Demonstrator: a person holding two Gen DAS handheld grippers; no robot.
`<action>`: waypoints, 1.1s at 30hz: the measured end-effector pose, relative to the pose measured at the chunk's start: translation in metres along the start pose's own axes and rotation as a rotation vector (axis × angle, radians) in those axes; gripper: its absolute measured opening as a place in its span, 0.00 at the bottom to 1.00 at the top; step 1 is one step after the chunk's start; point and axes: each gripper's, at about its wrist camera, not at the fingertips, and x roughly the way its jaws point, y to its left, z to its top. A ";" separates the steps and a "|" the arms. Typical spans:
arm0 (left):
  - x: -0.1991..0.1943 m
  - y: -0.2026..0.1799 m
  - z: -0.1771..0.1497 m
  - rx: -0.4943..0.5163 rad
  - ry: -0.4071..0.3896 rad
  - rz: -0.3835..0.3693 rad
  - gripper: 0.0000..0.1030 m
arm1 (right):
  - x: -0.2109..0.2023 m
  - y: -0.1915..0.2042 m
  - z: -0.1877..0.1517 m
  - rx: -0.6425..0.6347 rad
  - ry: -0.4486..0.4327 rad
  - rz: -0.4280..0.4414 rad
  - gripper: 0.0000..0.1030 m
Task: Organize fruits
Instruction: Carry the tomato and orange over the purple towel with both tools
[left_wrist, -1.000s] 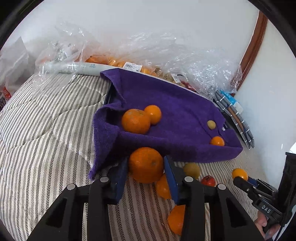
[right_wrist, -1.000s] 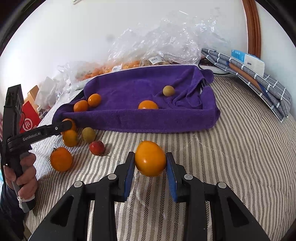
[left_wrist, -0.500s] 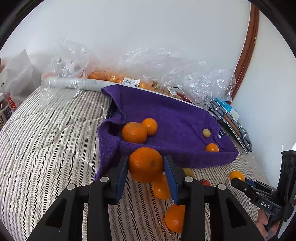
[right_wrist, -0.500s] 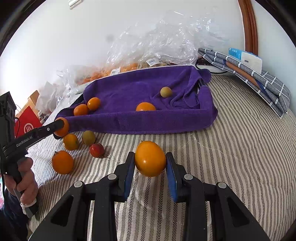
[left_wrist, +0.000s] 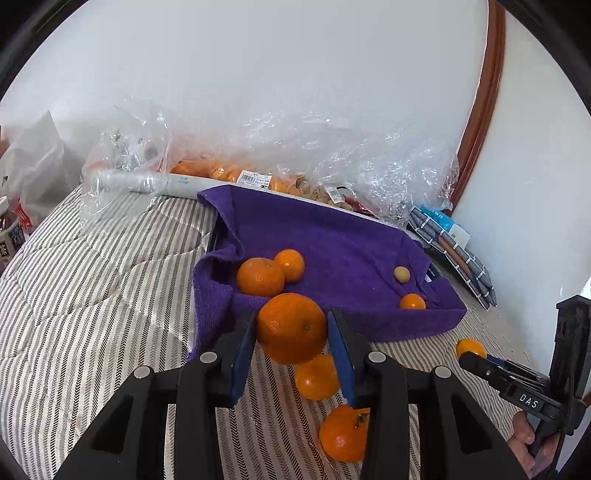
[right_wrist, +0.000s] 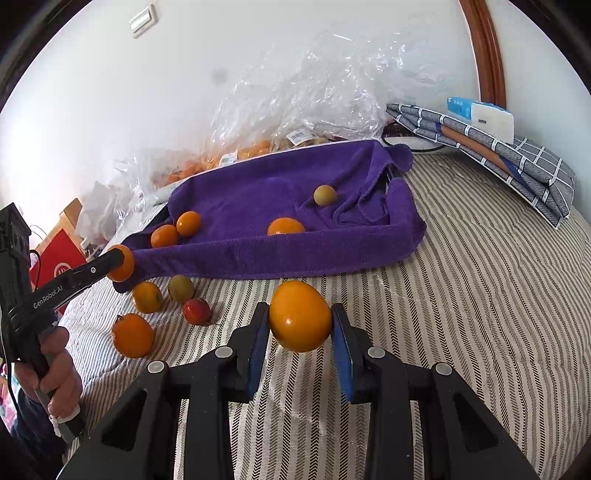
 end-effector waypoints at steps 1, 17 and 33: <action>-0.001 0.001 0.000 -0.003 -0.004 -0.002 0.36 | 0.000 0.000 0.000 0.002 -0.002 0.001 0.32; -0.018 0.010 0.009 -0.063 -0.068 -0.030 0.36 | -0.009 -0.001 0.022 -0.005 -0.006 -0.041 0.32; 0.049 -0.028 0.056 -0.050 -0.023 -0.004 0.36 | 0.035 0.002 0.097 -0.145 -0.040 -0.117 0.32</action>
